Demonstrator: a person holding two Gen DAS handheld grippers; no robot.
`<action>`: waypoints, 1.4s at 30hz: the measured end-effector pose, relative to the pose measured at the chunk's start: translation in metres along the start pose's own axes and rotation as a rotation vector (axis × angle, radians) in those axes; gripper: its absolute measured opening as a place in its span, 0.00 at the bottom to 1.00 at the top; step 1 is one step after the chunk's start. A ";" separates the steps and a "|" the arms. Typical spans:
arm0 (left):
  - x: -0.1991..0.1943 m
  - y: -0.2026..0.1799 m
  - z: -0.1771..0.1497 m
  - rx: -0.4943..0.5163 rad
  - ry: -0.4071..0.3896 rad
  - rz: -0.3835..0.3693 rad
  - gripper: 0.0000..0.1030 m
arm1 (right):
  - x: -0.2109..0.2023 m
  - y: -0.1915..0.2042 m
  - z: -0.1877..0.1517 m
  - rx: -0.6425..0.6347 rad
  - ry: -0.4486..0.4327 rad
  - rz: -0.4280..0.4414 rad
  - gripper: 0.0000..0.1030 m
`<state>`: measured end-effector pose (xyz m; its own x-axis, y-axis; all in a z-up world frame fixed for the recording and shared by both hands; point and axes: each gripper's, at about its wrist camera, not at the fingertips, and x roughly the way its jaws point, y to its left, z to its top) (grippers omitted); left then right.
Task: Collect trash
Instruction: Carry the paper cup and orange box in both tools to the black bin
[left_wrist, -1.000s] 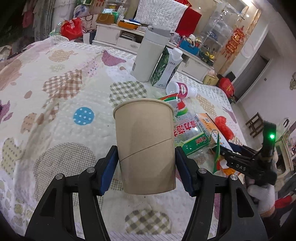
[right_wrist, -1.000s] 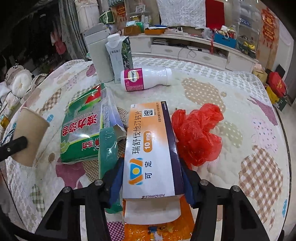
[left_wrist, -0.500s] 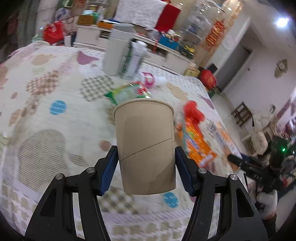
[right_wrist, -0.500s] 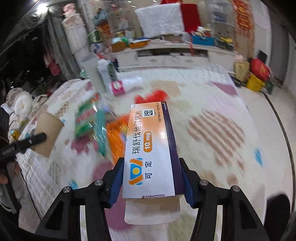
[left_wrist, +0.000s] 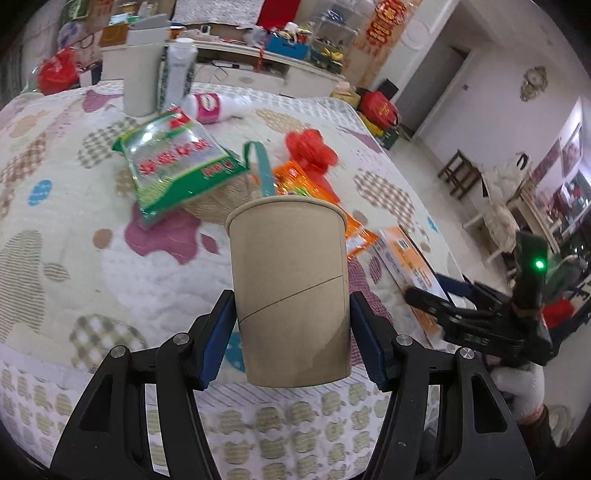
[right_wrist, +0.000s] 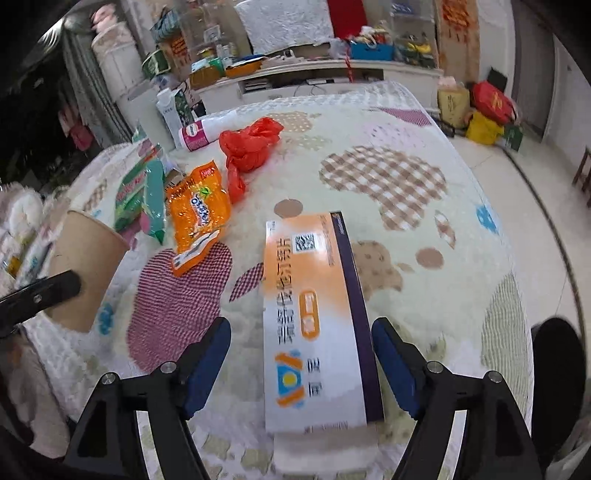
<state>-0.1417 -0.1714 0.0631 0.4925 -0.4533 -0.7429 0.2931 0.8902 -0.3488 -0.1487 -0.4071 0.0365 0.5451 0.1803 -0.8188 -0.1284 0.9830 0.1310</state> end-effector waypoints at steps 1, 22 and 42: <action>0.002 -0.002 -0.001 0.003 0.004 -0.003 0.58 | 0.003 0.001 0.000 -0.008 -0.004 -0.012 0.64; 0.040 -0.099 0.004 0.177 0.040 -0.067 0.58 | -0.068 -0.068 -0.035 0.147 -0.154 -0.038 0.53; 0.095 -0.213 -0.003 0.350 0.111 -0.169 0.58 | -0.123 -0.178 -0.101 0.384 -0.185 -0.190 0.53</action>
<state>-0.1597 -0.4041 0.0651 0.3276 -0.5676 -0.7554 0.6330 0.7253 -0.2705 -0.2771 -0.6074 0.0573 0.6720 -0.0359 -0.7396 0.2855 0.9342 0.2140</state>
